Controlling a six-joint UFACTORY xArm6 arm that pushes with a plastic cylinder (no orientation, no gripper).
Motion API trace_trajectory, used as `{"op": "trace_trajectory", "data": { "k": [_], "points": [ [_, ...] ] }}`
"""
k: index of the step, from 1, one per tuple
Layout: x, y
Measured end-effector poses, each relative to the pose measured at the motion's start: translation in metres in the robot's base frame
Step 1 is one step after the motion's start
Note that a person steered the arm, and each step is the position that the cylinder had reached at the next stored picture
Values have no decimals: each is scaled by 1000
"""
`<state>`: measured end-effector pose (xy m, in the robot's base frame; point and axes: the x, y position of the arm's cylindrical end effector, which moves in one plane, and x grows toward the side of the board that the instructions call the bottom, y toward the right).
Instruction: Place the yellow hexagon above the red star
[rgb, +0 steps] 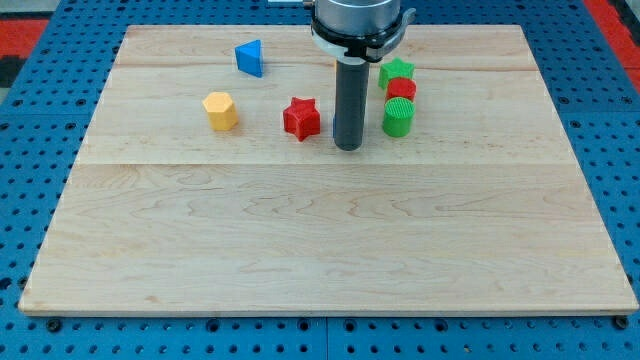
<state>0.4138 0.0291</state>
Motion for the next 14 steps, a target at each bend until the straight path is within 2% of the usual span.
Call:
{"op": "trace_trajectory", "data": {
  "k": [1, 3, 4, 5, 7, 8, 10, 12, 14],
  "points": [
    [18, -11],
    [1, -149],
    [-20, -189],
    [-50, -152],
    [-66, -178],
    [-80, -161],
    [-81, -112],
    [-81, -89],
    [-135, -232]
  ]
}}
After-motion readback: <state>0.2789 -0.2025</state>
